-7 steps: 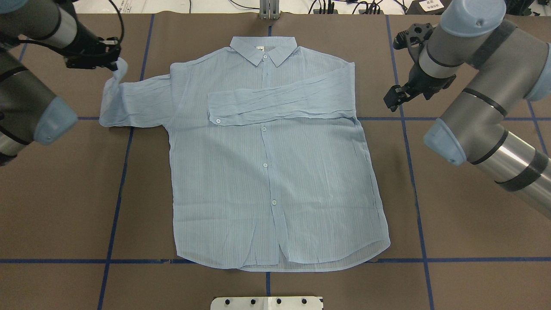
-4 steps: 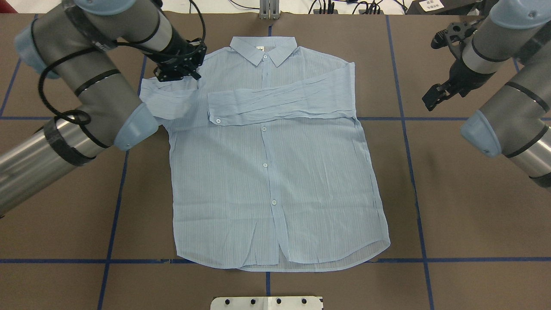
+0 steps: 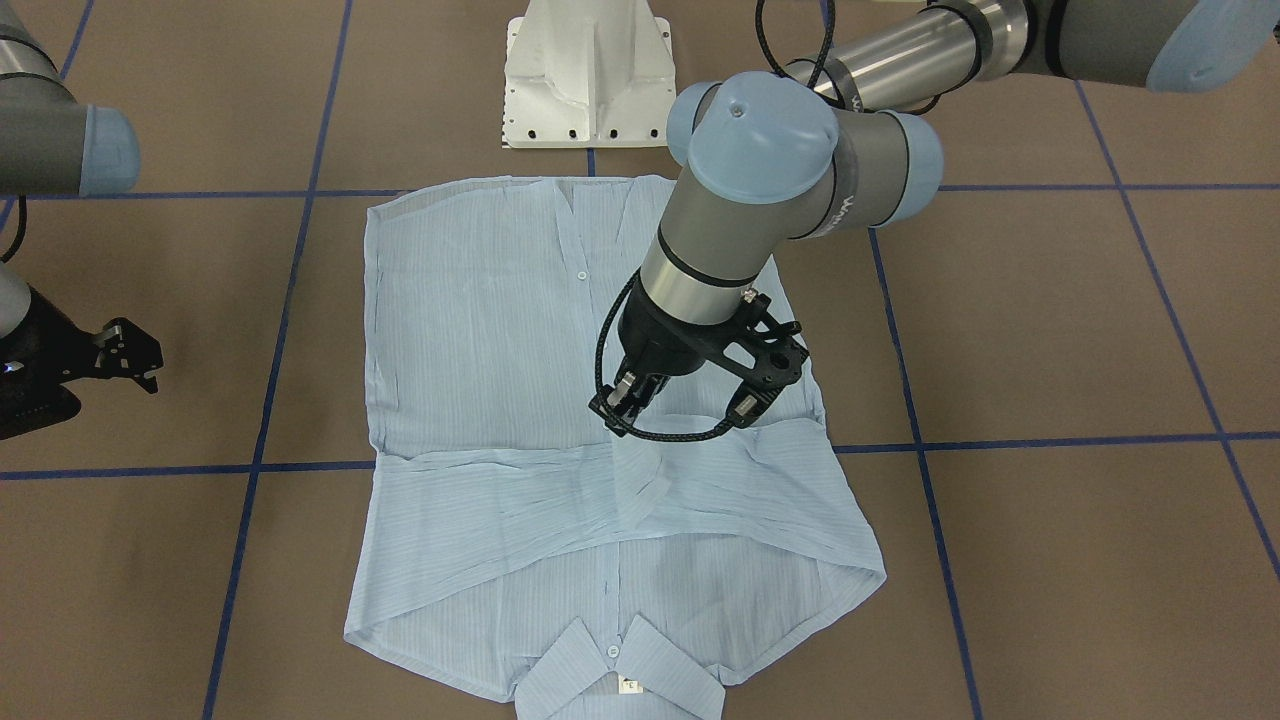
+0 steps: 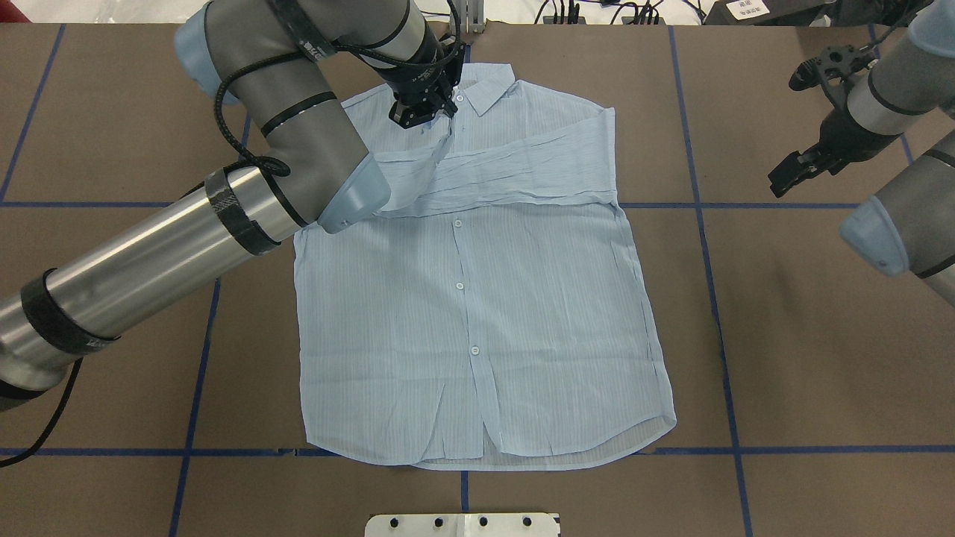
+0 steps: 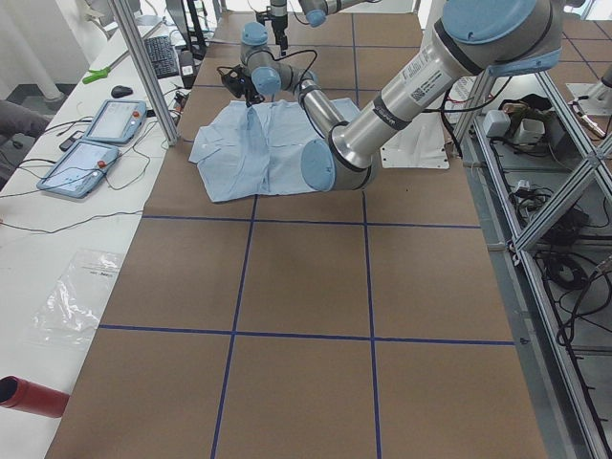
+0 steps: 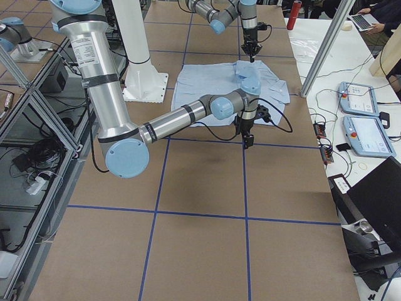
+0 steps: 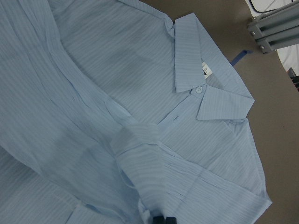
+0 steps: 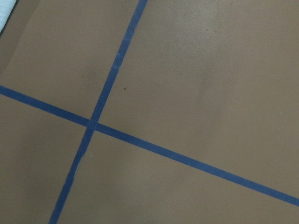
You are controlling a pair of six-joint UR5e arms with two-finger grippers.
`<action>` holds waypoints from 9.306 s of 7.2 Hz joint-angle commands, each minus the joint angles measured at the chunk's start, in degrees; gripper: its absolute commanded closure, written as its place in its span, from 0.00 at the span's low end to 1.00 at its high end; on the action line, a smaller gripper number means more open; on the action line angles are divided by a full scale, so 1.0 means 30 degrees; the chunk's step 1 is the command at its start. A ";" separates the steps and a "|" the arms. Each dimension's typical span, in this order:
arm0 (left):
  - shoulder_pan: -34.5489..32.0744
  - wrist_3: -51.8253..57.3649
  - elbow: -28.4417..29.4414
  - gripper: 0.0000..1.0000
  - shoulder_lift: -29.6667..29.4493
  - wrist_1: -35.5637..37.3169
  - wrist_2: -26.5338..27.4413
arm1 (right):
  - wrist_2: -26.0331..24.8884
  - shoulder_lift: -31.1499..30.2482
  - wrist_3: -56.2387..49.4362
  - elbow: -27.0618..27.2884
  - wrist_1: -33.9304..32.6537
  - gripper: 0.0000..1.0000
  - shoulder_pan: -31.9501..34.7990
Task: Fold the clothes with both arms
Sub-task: 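Fold the held sleeve across the chest toward the collar with the left gripper, then release the sleeve and move both grippers toward the shirt hem, then lower both grippers to the hem corners nearest the robot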
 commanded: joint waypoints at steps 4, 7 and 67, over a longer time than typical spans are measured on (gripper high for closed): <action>0.0498 -0.2722 0.0683 1.00 -0.1042 -0.1051 0.0031 | 0.0029 -0.0048 0.0014 -0.0405 0.0330 0.00 0.0066; 0.0850 -0.3219 0.2234 1.00 -0.1508 -0.2633 0.0698 | 0.0029 -0.0078 0.0014 -0.0698 0.0507 0.01 0.0095; 0.9994 0.6298 -1.1676 0.48 1.4367 0.1755 0.4250 | -0.7061 -0.4619 1.8940 0.7651 0.5927 1.00 -1.2971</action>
